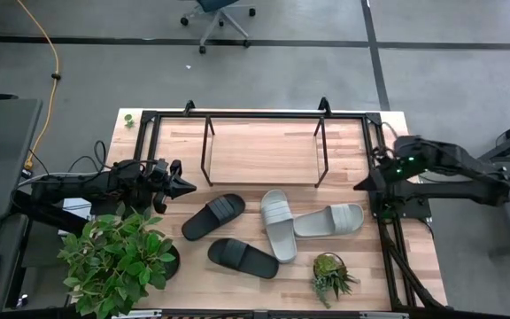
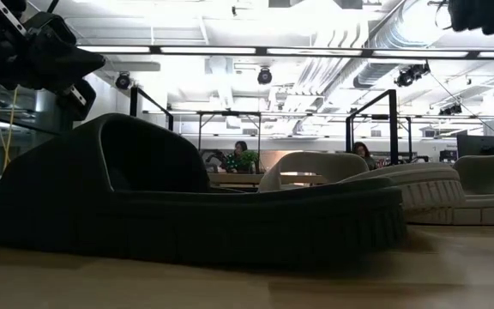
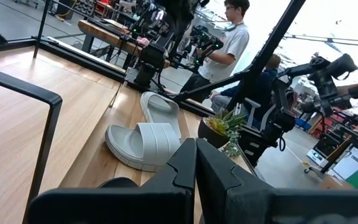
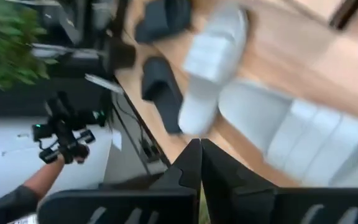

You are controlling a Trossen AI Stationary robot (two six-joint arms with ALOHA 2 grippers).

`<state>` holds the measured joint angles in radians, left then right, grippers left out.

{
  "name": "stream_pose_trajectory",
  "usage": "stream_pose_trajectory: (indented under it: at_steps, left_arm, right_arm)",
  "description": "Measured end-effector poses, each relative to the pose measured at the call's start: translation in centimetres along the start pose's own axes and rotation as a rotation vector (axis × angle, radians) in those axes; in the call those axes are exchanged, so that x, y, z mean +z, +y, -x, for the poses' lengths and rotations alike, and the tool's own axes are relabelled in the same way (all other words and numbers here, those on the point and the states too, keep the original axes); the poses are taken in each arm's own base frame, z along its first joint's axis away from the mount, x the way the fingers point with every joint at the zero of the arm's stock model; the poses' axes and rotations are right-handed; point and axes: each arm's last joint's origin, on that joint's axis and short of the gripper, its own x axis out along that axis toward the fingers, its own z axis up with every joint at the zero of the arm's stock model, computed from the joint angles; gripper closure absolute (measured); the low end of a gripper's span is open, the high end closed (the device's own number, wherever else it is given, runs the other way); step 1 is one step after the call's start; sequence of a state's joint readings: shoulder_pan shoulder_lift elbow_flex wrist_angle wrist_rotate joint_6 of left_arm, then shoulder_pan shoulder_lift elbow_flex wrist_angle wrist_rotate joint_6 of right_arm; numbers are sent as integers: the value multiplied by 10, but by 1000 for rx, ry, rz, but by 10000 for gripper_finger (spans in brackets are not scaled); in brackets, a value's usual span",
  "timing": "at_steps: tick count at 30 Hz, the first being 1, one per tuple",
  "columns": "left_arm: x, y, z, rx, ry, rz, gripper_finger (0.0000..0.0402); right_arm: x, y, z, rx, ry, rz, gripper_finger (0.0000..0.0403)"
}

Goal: Pick and place slides into the shelf
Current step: Put the left gray slide on the shelf

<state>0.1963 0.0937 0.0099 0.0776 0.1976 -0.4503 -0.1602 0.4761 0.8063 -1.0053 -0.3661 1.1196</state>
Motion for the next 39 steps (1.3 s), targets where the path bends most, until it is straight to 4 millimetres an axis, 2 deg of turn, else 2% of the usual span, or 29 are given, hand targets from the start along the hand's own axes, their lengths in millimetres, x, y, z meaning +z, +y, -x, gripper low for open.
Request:
stream_pose_trajectory:
  at_steps: [8, 16, 22, 27, 34, 39]
  left_arm:
    - [0, 0, 0, 0, 0, 0, 401]
    - [0, -1, 0, -30, 15, 0, 401]
    - [-1, -1, 0, -51, 25, 0, 401]
    - [-1, -2, 0, -70, 34, 0, 401]
    - [-2, -4, 0, -123, 59, 0, 401]
    - [-2, -5, 0, -161, 79, 1, 401]
  right_arm:
    - [0, 12, -26, -16, 207, -48, 402]
    - [-8, 47, -54, 110, 144, 68, 402]
    - [-25, 70, -89, 134, 58, 159, 403]
    - [-40, 94, -113, -10, -16, 277, 403]
    - [-46, 136, -137, -379, -54, 554, 403]
    - [-52, 146, -178, -506, 17, 718, 403]
